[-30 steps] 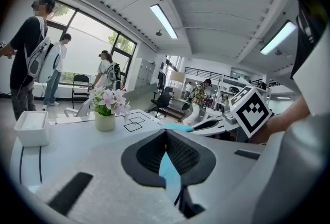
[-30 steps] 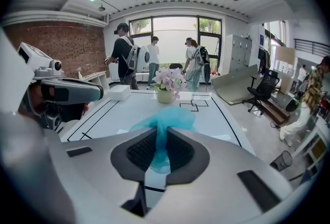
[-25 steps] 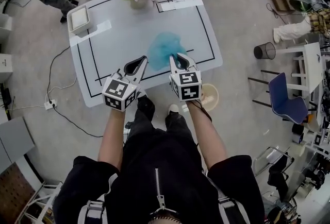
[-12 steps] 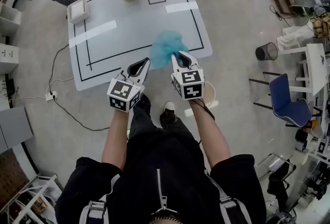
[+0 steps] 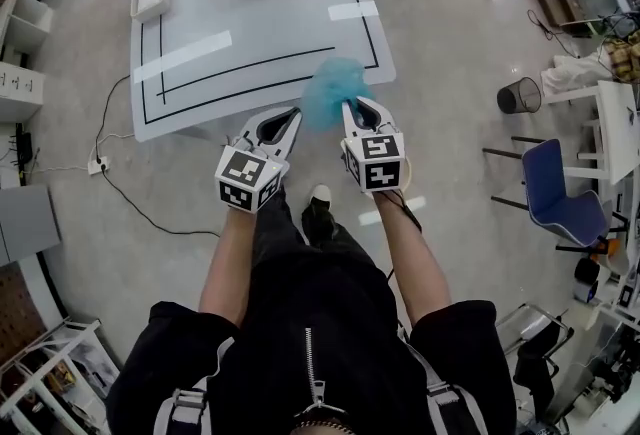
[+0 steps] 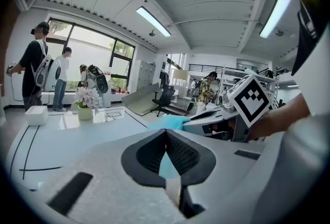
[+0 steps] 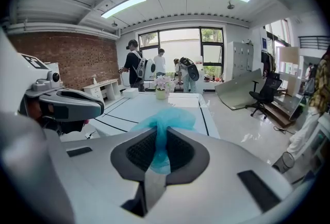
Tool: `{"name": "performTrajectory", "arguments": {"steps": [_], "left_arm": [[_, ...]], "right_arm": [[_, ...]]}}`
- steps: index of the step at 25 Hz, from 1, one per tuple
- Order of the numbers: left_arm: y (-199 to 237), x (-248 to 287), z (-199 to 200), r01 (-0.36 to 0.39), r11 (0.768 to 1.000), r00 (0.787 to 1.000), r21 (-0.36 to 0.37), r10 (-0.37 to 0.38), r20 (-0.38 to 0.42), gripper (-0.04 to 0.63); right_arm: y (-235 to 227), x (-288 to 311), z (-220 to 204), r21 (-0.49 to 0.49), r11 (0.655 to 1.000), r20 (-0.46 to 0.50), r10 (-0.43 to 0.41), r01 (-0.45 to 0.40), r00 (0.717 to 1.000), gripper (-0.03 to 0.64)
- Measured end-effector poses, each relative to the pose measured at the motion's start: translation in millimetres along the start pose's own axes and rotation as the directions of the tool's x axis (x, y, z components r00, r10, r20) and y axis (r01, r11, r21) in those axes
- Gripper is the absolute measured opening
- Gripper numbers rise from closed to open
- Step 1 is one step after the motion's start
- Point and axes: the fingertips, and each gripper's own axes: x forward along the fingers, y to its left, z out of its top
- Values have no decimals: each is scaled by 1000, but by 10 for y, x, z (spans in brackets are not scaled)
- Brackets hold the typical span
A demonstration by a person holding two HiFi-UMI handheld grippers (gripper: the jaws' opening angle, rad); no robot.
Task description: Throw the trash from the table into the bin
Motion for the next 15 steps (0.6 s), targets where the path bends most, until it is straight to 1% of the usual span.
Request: {"name": "performTrajectory", "arguments": {"steps": [4, 7, 11, 15], "left_arm": [[-253, -47, -39, 18, 1000, 1000, 14, -18, -3, 6], [-355, -67, -89, 37, 999, 999, 18, -37, -11, 6], [-478, -123, -149, 71, 997, 997, 28, -71, -14, 6], [-678, -296, -297, 103, 994, 994, 35, -102, -32, 6]], "right_arm": [[-38, -228, -139, 16, 1000, 6, -14, 14, 1000, 34], [-39, -335, -226, 32, 999, 5, -29, 29, 1000, 34], [7, -484, -349, 51, 997, -1, -55, 55, 998, 34], [122, -725, -561, 73, 994, -17, -82, 83, 997, 34]]}}
